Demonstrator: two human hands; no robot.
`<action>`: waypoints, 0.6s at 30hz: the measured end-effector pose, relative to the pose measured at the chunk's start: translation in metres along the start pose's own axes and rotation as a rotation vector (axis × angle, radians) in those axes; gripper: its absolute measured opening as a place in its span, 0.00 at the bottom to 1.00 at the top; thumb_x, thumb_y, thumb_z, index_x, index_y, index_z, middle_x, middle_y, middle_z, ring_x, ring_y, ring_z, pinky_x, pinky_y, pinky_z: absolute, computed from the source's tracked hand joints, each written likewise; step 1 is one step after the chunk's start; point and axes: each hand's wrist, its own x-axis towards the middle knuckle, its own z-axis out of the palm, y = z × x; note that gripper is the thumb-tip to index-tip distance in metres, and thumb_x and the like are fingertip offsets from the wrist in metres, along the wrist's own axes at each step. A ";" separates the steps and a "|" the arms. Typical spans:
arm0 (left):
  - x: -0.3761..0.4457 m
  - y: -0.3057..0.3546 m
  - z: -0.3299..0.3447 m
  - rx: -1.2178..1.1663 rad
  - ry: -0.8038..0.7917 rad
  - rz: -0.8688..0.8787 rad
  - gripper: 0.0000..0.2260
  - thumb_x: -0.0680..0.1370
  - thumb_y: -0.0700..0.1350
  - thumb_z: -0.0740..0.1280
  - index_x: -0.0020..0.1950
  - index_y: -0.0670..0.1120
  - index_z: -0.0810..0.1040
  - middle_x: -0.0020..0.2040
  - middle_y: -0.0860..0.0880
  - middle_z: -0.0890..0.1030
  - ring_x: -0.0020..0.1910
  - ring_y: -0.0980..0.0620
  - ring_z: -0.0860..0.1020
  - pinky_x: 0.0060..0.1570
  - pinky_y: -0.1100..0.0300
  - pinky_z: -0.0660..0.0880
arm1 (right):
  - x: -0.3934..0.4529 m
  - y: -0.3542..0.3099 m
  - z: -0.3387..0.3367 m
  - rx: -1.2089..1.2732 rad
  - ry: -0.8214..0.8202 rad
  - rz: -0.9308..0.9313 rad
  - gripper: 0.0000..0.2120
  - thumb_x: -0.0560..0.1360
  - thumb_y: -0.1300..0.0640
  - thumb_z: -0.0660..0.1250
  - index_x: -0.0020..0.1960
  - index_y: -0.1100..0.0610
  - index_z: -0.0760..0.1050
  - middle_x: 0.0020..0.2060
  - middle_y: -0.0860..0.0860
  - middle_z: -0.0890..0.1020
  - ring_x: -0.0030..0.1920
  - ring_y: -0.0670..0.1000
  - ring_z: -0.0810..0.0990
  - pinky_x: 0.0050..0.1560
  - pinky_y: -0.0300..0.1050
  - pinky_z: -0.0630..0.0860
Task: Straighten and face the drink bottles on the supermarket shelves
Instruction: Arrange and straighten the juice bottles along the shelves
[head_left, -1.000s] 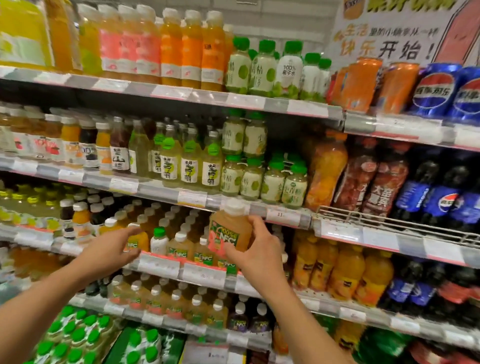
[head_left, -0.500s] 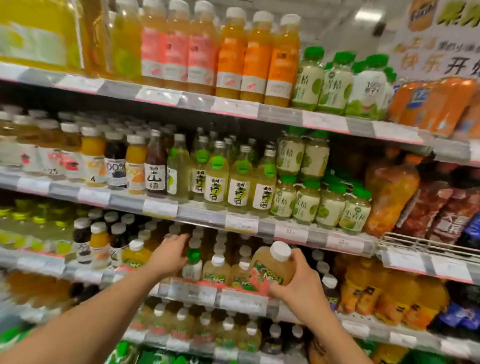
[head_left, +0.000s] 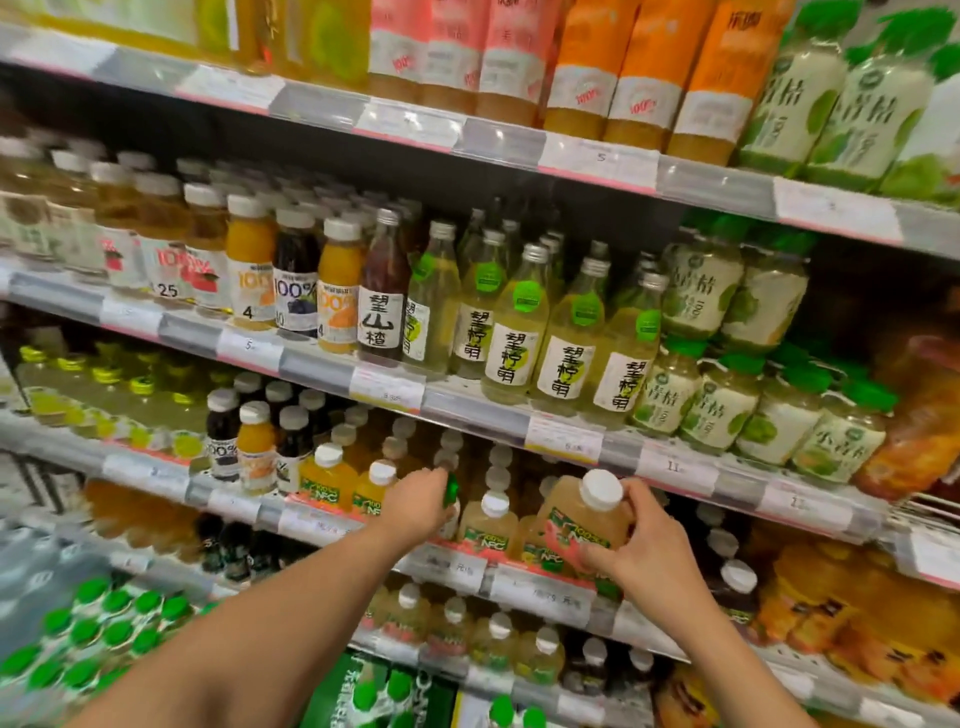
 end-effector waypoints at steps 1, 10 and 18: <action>0.000 -0.001 0.001 0.002 0.012 0.012 0.21 0.77 0.53 0.70 0.67 0.49 0.72 0.59 0.45 0.81 0.57 0.44 0.80 0.53 0.50 0.77 | 0.006 0.001 0.005 -0.005 -0.006 -0.003 0.31 0.62 0.45 0.83 0.59 0.43 0.70 0.52 0.40 0.82 0.51 0.43 0.81 0.47 0.42 0.76; -0.020 -0.027 -0.030 -0.340 0.192 0.034 0.19 0.74 0.50 0.74 0.61 0.47 0.73 0.55 0.47 0.78 0.54 0.46 0.78 0.48 0.53 0.72 | 0.044 0.001 0.066 -0.120 -0.112 -0.068 0.29 0.68 0.49 0.82 0.61 0.42 0.69 0.54 0.41 0.79 0.52 0.43 0.79 0.51 0.44 0.76; -0.066 -0.077 -0.078 -0.563 0.315 0.042 0.18 0.74 0.46 0.76 0.59 0.54 0.72 0.53 0.54 0.76 0.49 0.53 0.75 0.45 0.58 0.70 | 0.063 -0.016 0.123 -0.206 -0.077 -0.156 0.33 0.66 0.49 0.83 0.66 0.51 0.72 0.57 0.47 0.71 0.57 0.46 0.71 0.55 0.38 0.65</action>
